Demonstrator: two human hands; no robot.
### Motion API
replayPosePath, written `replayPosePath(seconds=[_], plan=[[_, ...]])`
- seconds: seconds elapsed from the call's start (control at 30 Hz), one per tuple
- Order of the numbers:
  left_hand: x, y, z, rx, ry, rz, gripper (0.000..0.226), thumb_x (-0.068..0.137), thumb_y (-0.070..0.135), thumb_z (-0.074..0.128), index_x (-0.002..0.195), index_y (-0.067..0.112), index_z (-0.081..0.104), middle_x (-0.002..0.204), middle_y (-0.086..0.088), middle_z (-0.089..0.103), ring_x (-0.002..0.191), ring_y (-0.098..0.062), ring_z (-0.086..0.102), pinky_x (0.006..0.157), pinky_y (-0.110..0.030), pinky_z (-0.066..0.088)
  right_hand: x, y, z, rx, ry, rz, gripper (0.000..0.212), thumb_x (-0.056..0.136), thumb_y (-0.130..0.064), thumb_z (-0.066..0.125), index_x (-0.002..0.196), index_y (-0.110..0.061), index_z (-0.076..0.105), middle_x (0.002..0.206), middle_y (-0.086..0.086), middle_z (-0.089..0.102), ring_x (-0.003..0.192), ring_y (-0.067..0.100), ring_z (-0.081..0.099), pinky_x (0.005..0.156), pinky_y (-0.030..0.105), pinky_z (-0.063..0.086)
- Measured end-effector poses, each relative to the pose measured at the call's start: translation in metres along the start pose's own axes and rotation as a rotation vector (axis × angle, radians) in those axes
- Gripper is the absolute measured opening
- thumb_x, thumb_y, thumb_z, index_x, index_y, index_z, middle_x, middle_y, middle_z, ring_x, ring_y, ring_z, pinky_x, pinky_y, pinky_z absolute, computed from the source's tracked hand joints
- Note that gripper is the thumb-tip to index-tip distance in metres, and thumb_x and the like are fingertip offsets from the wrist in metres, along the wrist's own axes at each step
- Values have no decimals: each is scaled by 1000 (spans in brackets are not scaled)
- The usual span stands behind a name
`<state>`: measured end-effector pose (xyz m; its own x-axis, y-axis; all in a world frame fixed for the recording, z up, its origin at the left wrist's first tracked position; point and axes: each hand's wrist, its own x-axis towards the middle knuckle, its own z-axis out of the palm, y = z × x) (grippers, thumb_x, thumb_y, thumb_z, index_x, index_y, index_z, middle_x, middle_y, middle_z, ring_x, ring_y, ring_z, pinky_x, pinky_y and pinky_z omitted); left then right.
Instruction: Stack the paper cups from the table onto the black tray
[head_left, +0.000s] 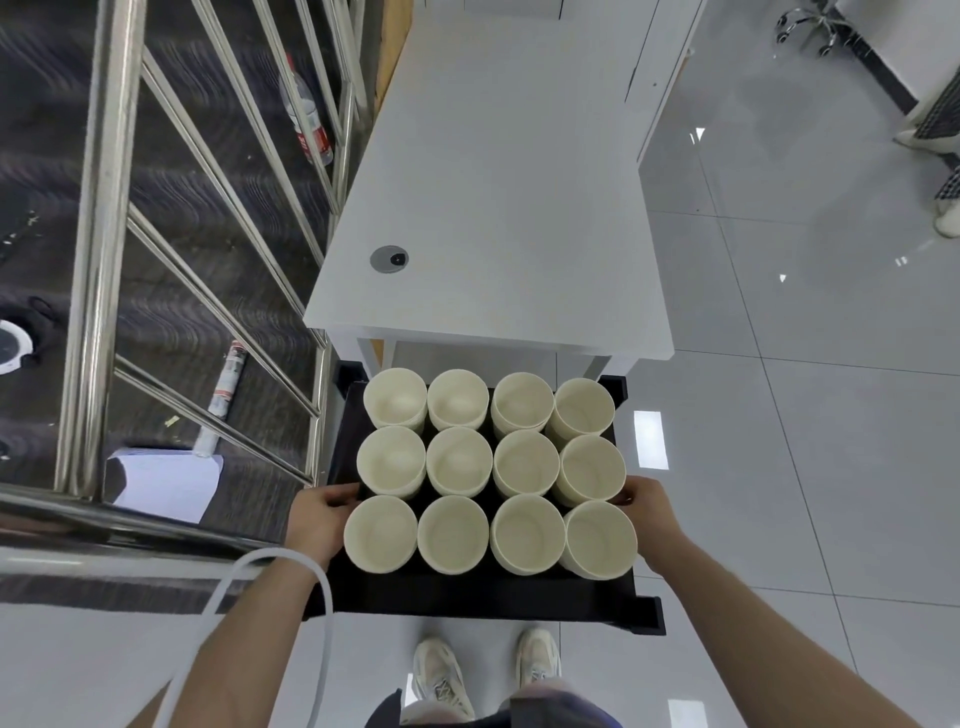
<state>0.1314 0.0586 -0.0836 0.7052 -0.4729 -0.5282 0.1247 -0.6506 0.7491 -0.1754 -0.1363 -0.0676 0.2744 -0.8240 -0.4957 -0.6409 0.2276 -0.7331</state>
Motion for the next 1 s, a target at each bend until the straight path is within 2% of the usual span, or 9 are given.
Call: replayPosePath(seconds=[0.23, 0.4, 0.5, 0.63, 0.73, 0.8, 0.87, 0.93, 1.0], plan=[[1, -1, -1, -11, -13, -6, 28, 81, -4, 69, 109, 0, 70, 85, -14, 73, 86, -28, 68, 85, -41, 54, 1, 3, 0, -29, -4, 12, 31, 70, 0, 78, 55, -13, 53, 42, -14, 46, 47, 5, 41, 52, 22, 39], [-3, 0, 2, -18, 1, 6, 27, 81, -6, 66, 107, 2, 70, 83, -13, 72, 81, -23, 65, 83, -37, 53, 2, 4, -1, -55, -6, 18, 31, 69, 2, 77, 55, -13, 54, 43, -14, 46, 47, 6, 41, 53, 23, 39], [-2, -3, 1, -22, -1, 5, 27, 81, -4, 68, 107, 3, 71, 82, -10, 73, 84, -25, 67, 85, -41, 54, 5, 6, -1, -71, -16, 11, 20, 69, 1, 78, 62, -7, 61, 51, -10, 52, 53, 9, 47, 56, 25, 43], [-5, -3, 2, -56, 20, -22, 25, 83, 0, 68, 108, 3, 71, 93, -12, 72, 87, -22, 66, 78, -33, 52, 6, 6, -3, -117, -23, -15, 15, 70, -2, 79, 72, -2, 63, 58, -5, 53, 56, 11, 48, 59, 25, 43], [-12, 1, -3, -63, 76, -30, 23, 87, 5, 65, 110, 5, 68, 106, -11, 68, 97, -23, 63, 89, -36, 50, 4, 5, -6, -187, -55, -28, 14, 74, -6, 75, 70, -4, 61, 59, -5, 52, 59, 13, 46, 61, 27, 42], [-19, 7, -10, -70, 122, 5, 21, 89, 6, 62, 108, 10, 68, 111, -11, 67, 103, -25, 62, 96, -40, 48, 3, 3, -11, -246, -35, -53, 8, 78, -11, 72, 74, -12, 65, 67, -6, 62, 66, 14, 57, 66, 28, 46], [-30, 16, -19, -94, 177, 58, 20, 91, 6, 60, 108, 10, 68, 108, -9, 68, 99, -24, 63, 92, -36, 49, 1, 0, -19, -310, 29, -82, 3, 83, -17, 69, 86, -16, 68, 81, -5, 68, 79, 16, 64, 70, 28, 48], [-48, 33, -28, -102, 219, 164, 20, 91, 7, 59, 109, 9, 68, 101, -3, 67, 90, -14, 61, 90, -30, 46, -3, -14, -28, -369, 102, -149, 12, 87, -18, 66, 99, -15, 68, 88, -5, 67, 76, 12, 64, 64, 24, 45], [-64, 52, -32, -117, 242, 256, 18, 91, 9, 60, 106, 15, 69, 94, 2, 67, 84, -8, 60, 92, -31, 48, -13, -34, -39, -356, 175, -247, 17, 89, -18, 65, 106, -15, 68, 91, -6, 66, 69, 4, 60, 57, 18, 40]])
